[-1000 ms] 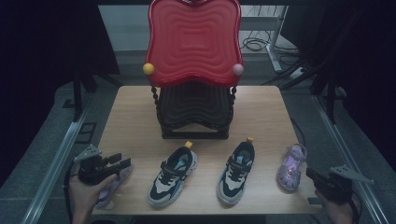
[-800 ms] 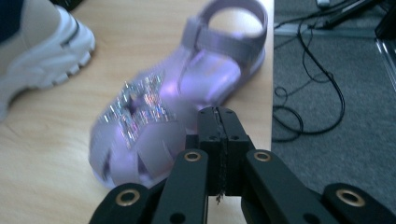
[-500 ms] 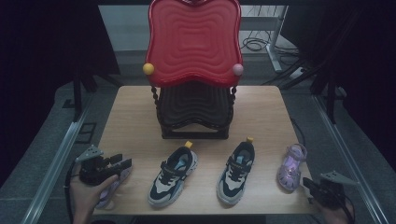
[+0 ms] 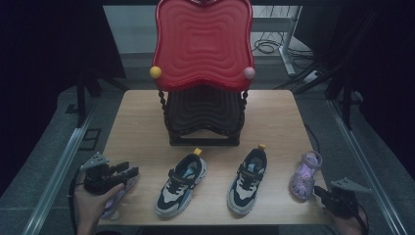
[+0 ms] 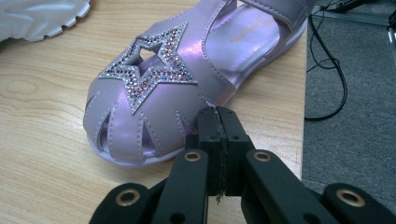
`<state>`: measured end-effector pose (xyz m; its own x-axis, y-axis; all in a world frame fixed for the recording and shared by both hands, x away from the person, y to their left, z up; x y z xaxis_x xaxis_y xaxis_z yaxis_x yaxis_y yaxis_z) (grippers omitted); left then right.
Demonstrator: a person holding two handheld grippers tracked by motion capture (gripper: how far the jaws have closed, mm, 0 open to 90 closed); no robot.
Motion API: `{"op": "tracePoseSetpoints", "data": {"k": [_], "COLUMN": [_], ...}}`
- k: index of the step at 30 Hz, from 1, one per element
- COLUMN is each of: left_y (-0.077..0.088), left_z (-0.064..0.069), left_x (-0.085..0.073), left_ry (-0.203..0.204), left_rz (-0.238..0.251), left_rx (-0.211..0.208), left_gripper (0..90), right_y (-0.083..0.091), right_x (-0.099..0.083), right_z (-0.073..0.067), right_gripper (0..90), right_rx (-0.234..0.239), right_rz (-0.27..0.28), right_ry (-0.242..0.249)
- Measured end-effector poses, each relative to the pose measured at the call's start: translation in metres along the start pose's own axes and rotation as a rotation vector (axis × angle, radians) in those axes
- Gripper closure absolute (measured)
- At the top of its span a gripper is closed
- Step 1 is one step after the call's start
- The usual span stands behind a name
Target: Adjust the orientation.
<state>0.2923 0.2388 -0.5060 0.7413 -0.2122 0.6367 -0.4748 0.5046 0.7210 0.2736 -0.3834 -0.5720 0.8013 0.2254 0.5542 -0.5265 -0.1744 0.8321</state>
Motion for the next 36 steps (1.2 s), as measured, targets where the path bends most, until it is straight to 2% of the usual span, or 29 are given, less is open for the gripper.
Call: {"op": "tracePoseSetpoints", "data": {"k": [11,15,25,36], "left_y": [-0.001,-0.001,-0.003,-0.001], "left_z": [0.0,0.001,-0.001,-0.002], "left_x": [0.0,0.0,-0.001,-0.001], "left_ry": [-0.005,-0.012,-0.006,-0.004], "left_rz": [0.007,0.008,0.002,0.006], "left_rx": [0.004,0.002,0.001,0.004], "left_gripper": [48.2,48.2,48.1,48.0], "right_y": [0.0,0.0,0.001,-0.002], "right_x": [0.001,0.002,0.004,0.008], "right_z": [-0.002,-0.007,-0.012,-0.023], "right_gripper": [89.7,89.7,89.7,89.7], "right_rx": [0.002,0.006,0.011,0.02], "right_rz": [-0.009,-0.012,-0.021,-0.029], "right_ry": [0.026,0.055,0.068,0.102]}}
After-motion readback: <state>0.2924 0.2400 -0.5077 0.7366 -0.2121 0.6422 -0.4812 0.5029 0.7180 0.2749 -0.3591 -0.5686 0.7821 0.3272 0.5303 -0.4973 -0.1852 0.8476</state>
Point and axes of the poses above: each handheld gripper's, and its own axes: y roughly backward along the jaws, x roughly out of its top, z roughly to its right, the point moved 8 cm from there along -y, roughly forward along the jaws, and after that the axes turned 12 degrees about -z, right-handed, at the moved point
